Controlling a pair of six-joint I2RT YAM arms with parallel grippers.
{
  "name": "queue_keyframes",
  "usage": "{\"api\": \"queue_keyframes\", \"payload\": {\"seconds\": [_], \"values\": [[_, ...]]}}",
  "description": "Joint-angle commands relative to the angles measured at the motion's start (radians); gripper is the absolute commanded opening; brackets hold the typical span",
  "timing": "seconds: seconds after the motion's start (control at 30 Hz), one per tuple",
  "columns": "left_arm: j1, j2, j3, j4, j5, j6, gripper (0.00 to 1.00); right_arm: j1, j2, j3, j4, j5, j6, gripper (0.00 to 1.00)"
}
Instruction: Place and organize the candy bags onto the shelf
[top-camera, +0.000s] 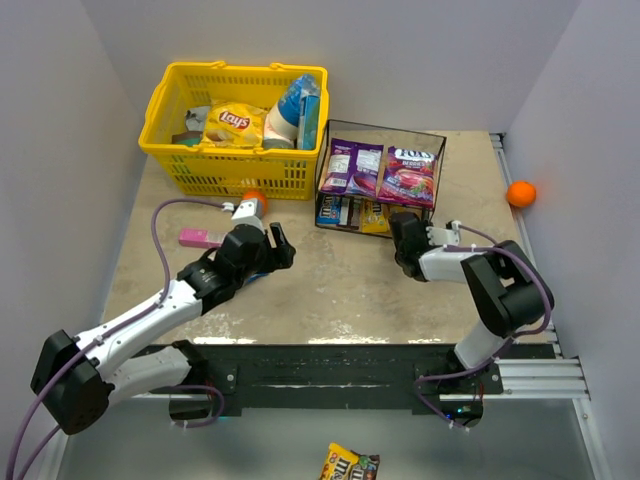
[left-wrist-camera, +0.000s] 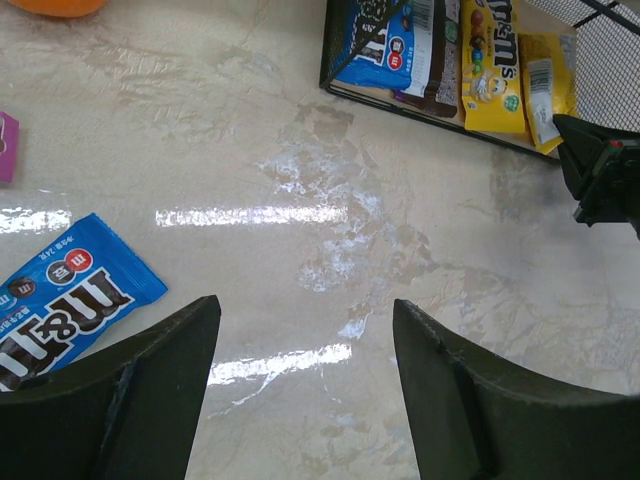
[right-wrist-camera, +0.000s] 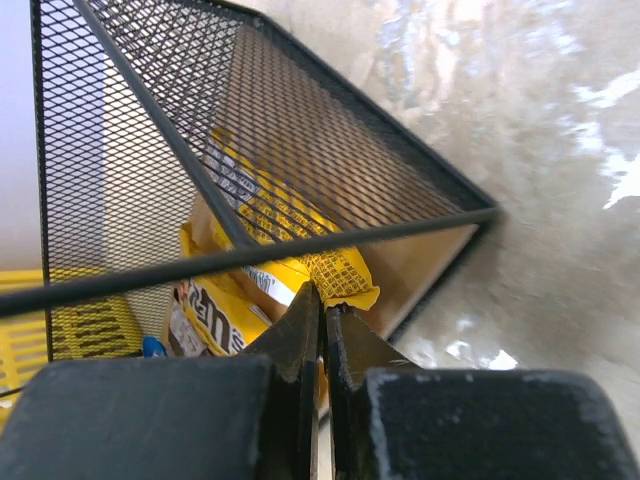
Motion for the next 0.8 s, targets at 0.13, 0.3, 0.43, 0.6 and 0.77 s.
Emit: {"api": "queue_keyframes", "payload": {"seconds": [0.13, 0.3, 0.43, 0.6, 0.77], "values": [[0.004, -0.029, 0.061, -0.022, -0.045, 0.025, 0.75, -0.008, 0.108, 0.09, 0.027, -0.051, 0.007, 0.0], [0.004, -0.038, 0.067, -0.026, -0.052, 0.022, 0.75, -0.008, 0.133, 0.102, 0.026, -0.074, 0.044, 0.0], [0.004, -0.043, 0.064, -0.036, -0.06, 0.023, 0.76, -0.007, 0.129, 0.107, -0.007, -0.079, 0.061, 0.06], [0.004, -0.04, 0.061, -0.037, -0.065, 0.025, 0.76, -0.005, 0.109, 0.105, 0.006, -0.102, 0.042, 0.17], [0.004, -0.04, 0.056, -0.036, -0.066, 0.022, 0.76, -0.007, 0.069, 0.085, -0.007, -0.119, 0.029, 0.22]]}}
